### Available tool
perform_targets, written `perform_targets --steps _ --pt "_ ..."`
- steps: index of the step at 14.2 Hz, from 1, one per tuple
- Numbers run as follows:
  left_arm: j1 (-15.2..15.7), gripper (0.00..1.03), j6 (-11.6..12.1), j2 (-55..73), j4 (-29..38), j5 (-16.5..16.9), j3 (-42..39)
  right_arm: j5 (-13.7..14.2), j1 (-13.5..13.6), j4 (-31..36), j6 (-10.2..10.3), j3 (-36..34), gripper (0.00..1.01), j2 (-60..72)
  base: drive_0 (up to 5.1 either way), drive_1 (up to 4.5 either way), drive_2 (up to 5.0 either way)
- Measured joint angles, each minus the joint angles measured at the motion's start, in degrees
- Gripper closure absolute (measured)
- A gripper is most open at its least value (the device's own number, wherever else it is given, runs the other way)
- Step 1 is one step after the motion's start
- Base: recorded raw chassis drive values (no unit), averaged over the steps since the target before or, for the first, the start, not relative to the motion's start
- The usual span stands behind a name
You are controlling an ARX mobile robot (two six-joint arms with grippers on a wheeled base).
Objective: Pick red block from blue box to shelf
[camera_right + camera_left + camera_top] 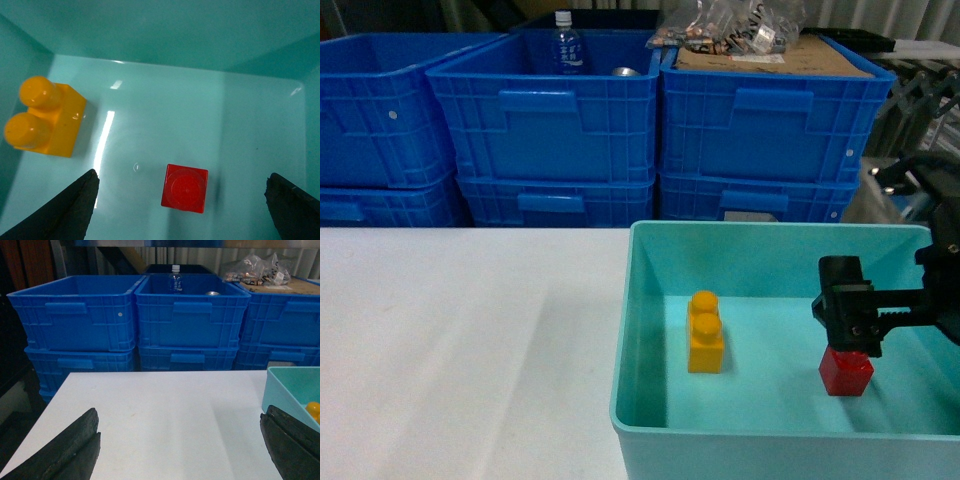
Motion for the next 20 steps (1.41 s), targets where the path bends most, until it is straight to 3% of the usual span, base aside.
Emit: perform_targets --steps 5,7,11,13,15,16,17,18,20 --pt "0.0 0.05 0.0 0.0 0.02 -0.02 0.0 3.89 1.75 -2.64 1.51 8.11 0.03 13.09 0.0 0.0 0.0" --pt "0.0 0.05 0.0 0.0 0.0 0.0 0.0 6.19 2.12 -3.26 1.81 9.68 0.22 16.7 0.0 0.0 0.0" --pt "0.0 0.05 0.0 0.0 0.02 -0.02 0.0 7.67 2.03 -1.73 2.93 11.21 0.66 19.58 0.0 0.0 0.0" --pt "0.0 0.05 0.0 0.0 0.0 0.0 0.0 7.56 1.79 0.42 3.45 8.74 0.72 17.0 0.0 0.0 0.0" --pt "0.0 0.05 0.0 0.0 0.0 -0.02 0.0 7.04 0.7 4.22 4.02 2.71 0.72 8.02 0.0 0.0 0.0" --pt "0.0 0.05 0.0 0.0 0.0 0.0 0.0 7.78 0.57 9.81 3.69 -7.74 0.72 -9.49 0.0 0.0 0.0" --pt "0.0 0.05 0.02 0.0 0.04 0.04 0.0 13.81 3.02 32.87 -3.23 -25.03 0.72 -28.46 0.0 0.0 0.0" --pt "0.02 0.05 0.0 0.0 -0.04 -0.04 0.0 12.61 -0.72 44.44 -5.25 -33.94 0.72 -31.56 0.0 0.0 0.0" --pt "0.02 0.05 0.02 0.0 0.04 0.0 0.0 10.12 -2.62 43.41 -5.99 -36.11 0.72 -38.93 0.0 0.0 0.0"
